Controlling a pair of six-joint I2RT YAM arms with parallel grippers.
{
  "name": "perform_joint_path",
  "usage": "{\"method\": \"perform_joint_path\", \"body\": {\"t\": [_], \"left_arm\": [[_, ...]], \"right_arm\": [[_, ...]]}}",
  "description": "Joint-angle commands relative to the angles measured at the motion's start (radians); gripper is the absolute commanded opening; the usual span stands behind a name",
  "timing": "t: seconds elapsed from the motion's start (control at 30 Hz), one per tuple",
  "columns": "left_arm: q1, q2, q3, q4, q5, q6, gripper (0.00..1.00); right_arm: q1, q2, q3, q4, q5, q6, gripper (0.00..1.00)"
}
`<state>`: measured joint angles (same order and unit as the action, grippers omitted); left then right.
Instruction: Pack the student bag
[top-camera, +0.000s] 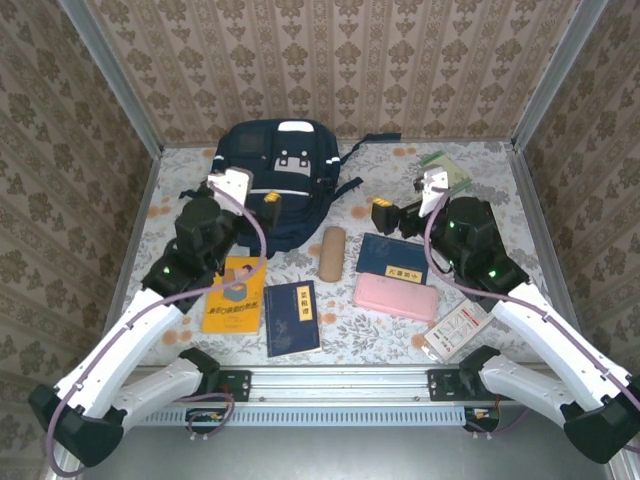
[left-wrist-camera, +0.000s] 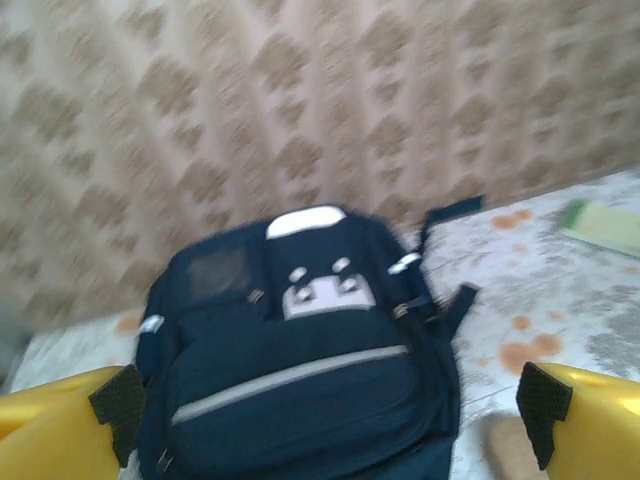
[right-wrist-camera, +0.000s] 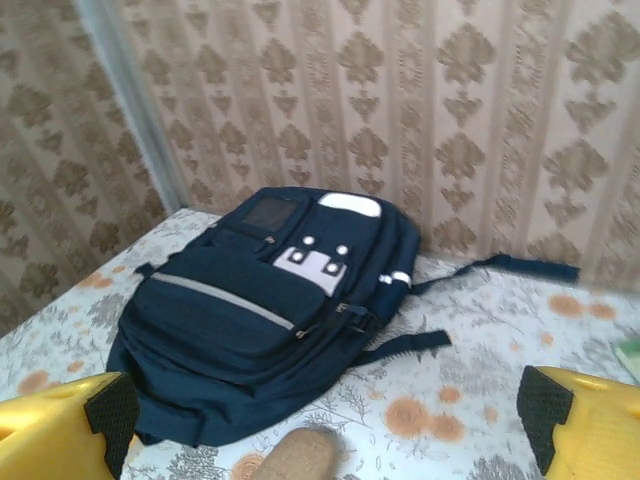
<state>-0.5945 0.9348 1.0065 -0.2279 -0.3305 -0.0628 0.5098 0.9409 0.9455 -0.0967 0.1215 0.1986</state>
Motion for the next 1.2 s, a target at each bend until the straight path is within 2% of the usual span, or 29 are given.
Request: {"method": "perform_joint_path", "body": {"t": [0.0,0.07,0.2,0.23,0.33,0.4,0.47,0.63,0.83,0.9,0.97,1.03,1.17], "left_arm": [[0.096,0.067,0.079,-0.315,-0.129,-0.258,1.00],[0.206,0.115,0.073,-0.314,-0.059,-0.316,1.00],[0.410,0.298,0.188,-0.479,0.113,-0.392,1.00],[0.448,0.341,0.202,-0.499,0.138,-0.392,1.00],[0.546,0.412,0.172,-0.449,0.264,-0.384,1.00],[0.606,0.469,0.167,-0.434,0.321,-0.408,1.00],[0.649,0.530,0.164,-0.409,0.395,-0.420,1.00],[0.660,0.640,0.174,-0.317,0.525,-0.402,1.00],[0.651,0.809,0.269,-0.284,0.584,-0.420,0.99],[0.650,0.859,0.294,-0.280,0.603,-0.428,0.95],[0.646,0.888,0.305,-0.251,0.652,-0.437,0.85],[0.635,0.899,0.303,-0.229,0.675,-0.452,0.83],[0.610,0.925,0.281,-0.149,0.798,-0.523,0.59]], "right_arm": [[-0.030,0.003,0.045,-0.218,0.162,0.220,1.00],[-0.076,0.026,0.040,-0.182,0.052,0.232,1.00],[-0.081,0.209,0.190,-0.368,-0.050,0.230,1.00],[-0.081,0.234,0.178,-0.353,-0.059,0.272,1.00],[-0.083,0.292,0.115,-0.216,-0.259,0.347,1.00],[-0.075,0.359,0.126,-0.178,-0.322,0.406,1.00],[-0.048,0.436,0.154,-0.156,-0.328,0.440,1.00],[-0.024,0.624,0.198,-0.073,-0.411,0.478,1.00],[-0.024,0.789,0.274,-0.023,-0.447,0.528,0.99],[-0.024,0.811,0.276,0.005,-0.452,0.543,0.98],[-0.025,0.832,0.284,0.000,-0.447,0.548,0.97],[-0.026,0.840,0.285,-0.013,-0.430,0.546,0.97],[-0.043,0.829,0.267,-0.024,-0.404,0.532,0.92]]}}
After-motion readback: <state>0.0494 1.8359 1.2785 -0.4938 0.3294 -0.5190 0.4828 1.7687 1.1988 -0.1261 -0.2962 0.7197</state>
